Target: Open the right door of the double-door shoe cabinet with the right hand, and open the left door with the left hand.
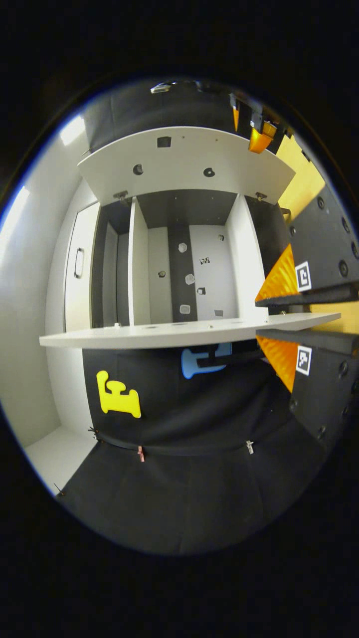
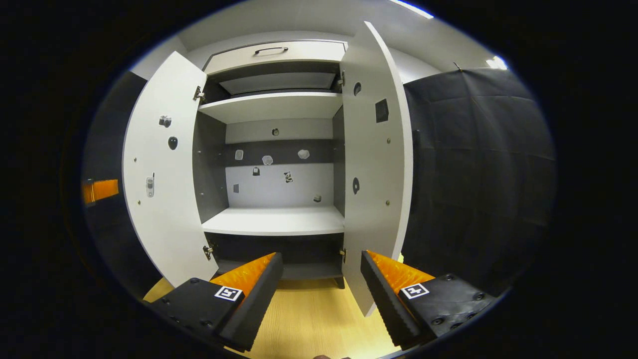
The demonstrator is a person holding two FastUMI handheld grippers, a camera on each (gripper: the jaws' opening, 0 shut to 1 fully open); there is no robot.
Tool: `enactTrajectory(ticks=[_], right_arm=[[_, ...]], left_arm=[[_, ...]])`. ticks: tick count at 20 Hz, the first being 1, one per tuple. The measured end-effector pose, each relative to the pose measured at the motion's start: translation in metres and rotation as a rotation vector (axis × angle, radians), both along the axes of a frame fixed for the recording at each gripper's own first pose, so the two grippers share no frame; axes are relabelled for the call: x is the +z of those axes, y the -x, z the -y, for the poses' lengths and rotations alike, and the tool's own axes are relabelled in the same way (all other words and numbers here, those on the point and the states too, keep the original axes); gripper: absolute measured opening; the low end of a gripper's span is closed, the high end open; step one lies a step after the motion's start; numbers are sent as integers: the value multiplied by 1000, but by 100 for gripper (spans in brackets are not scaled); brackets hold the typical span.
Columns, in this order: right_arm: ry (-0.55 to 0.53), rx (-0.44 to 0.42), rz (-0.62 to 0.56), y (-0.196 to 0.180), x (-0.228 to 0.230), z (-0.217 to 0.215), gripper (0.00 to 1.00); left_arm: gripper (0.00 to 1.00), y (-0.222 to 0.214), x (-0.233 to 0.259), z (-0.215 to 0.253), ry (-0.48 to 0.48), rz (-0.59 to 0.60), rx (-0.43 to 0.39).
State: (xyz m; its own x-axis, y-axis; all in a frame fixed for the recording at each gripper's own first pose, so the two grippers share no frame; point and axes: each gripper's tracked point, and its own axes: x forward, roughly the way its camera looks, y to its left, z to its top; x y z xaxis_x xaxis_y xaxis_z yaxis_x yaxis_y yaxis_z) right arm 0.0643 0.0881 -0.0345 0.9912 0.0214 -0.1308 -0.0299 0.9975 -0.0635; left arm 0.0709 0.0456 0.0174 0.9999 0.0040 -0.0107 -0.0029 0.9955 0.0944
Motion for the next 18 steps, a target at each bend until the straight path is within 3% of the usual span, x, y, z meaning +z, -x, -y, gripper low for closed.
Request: enactTrajectory(ticks=[5, 6, 8, 18], right_arm=[[2, -9, 55, 15, 20, 5, 99], [2, -6, 55, 19, 17, 5, 99], [-10, -5, 34, 29, 9, 7, 99], [-31, 13, 43, 29, 13, 12, 99]], left_arm=[[84, 14, -24, 40, 84, -28, -42], [90, 17, -27, 43, 83, -26, -39], [96, 22, -31, 48, 84, -21, -34], [97, 29, -36, 51, 86, 4, -5]])
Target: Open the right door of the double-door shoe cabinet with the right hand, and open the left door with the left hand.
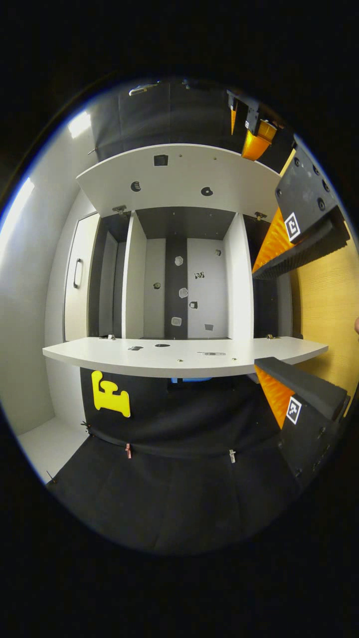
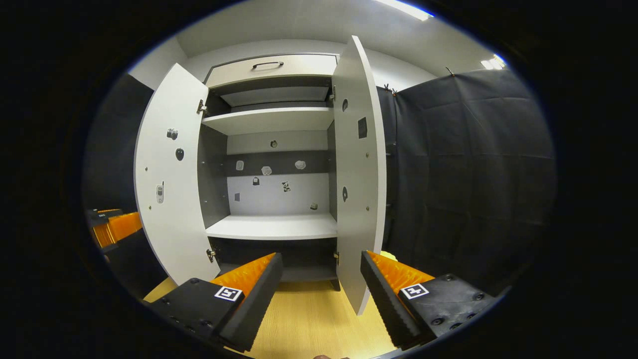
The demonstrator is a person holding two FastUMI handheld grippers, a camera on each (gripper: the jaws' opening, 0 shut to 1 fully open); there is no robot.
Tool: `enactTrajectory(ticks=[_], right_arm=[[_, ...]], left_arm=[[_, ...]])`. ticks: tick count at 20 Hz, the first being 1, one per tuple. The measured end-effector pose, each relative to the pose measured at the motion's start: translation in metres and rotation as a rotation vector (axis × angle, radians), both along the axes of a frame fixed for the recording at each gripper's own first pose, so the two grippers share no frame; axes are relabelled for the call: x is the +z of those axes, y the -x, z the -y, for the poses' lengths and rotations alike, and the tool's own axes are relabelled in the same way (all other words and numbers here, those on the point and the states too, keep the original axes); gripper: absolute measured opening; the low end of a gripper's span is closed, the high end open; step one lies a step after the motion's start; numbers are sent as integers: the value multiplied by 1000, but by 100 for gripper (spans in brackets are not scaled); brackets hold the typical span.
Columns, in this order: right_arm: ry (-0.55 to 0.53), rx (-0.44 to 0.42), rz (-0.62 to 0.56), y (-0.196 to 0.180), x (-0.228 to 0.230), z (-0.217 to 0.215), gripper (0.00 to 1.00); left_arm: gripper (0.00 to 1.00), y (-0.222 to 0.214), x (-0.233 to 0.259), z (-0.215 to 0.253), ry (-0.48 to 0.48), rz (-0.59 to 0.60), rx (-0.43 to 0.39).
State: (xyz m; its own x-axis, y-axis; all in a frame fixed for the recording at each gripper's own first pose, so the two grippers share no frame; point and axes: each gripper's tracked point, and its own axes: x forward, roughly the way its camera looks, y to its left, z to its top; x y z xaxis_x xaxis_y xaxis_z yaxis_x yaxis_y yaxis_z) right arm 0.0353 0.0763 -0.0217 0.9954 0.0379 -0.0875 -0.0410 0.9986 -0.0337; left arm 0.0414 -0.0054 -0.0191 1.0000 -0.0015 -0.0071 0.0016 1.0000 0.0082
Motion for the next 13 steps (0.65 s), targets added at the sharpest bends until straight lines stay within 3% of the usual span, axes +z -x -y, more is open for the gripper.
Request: enactTrajectory(ticks=[6, 13], right_arm=[[3, 27, 20, -13, 7, -5, 99], [4, 50, 14, -24, 5, -10, 99]], left_arm=[[97, -4, -14, 16, -42, -15, -32], [97, -11, -24, 23, -19, -39, -44]])
